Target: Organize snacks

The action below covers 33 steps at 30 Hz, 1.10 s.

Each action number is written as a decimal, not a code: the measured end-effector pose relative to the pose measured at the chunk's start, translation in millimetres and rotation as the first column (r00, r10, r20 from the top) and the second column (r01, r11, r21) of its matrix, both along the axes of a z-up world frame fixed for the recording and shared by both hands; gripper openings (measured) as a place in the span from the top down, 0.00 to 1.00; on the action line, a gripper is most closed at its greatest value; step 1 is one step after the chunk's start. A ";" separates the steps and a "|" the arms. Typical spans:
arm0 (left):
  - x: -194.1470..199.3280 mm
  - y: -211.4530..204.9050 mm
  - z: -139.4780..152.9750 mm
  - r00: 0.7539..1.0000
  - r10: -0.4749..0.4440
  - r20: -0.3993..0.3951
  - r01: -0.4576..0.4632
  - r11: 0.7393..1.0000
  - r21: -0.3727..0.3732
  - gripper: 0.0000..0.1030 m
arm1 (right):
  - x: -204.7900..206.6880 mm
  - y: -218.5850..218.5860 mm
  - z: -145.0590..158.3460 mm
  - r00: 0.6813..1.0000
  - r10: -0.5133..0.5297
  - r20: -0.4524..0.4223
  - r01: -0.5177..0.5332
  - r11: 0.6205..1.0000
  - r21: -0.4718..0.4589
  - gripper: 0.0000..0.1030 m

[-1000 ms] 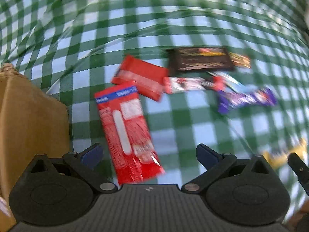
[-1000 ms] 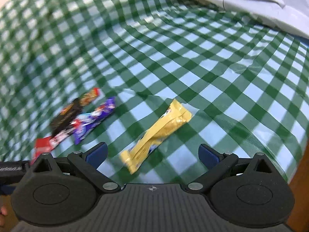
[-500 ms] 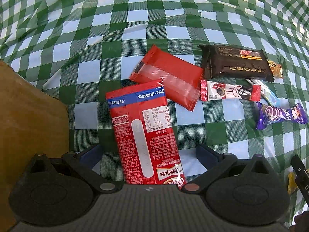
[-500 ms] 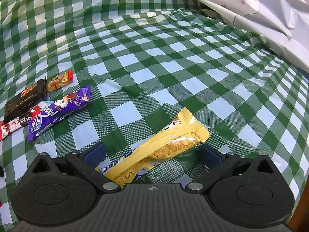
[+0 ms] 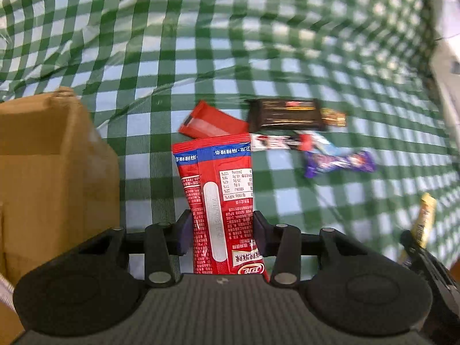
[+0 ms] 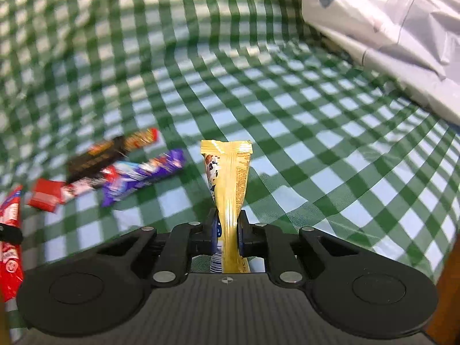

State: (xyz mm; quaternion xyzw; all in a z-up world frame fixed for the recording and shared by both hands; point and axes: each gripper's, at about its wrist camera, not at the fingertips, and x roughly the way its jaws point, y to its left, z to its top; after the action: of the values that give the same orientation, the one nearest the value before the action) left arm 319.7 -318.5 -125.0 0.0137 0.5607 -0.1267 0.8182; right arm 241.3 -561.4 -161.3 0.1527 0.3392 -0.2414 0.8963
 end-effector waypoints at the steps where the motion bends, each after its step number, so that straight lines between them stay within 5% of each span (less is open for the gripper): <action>1: -8.7 3.5 10.0 1.000 -0.008 0.008 0.008 1.000 -0.016 0.54 | -7.4 5.5 8.1 1.000 0.010 0.014 -0.010 1.000 0.001 0.87; 7: -76.3 49.6 64.4 0.996 -0.038 0.087 0.044 0.997 -0.070 0.54 | -57.5 56.7 51.5 0.991 0.108 0.079 -0.109 0.994 0.003 0.87; 13: -148.6 127.7 106.7 0.984 0.005 0.177 0.000 1.000 -0.025 0.54 | -108.2 128.2 89.9 0.959 0.255 0.126 -0.256 0.967 -0.012 0.87; 25: -264.2 279.6 128.6 0.943 0.187 0.275 -0.203 0.979 0.033 0.53 | -181.0 282.5 131.9 0.804 0.575 0.155 -0.580 0.815 -0.012 0.87; 33: -312.4 310.2 131.3 0.929 0.191 0.316 -0.196 0.980 -0.016 0.53 | -217.1 332.0 140.9 0.752 0.647 0.127 -0.649 0.760 -0.033 0.87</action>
State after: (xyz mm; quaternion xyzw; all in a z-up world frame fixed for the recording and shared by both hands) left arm 7.3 -8.3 6.3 -0.0153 0.4222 -0.0371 0.9056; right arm 24.3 -229.4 -20.4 0.0471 0.3132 0.0965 0.9436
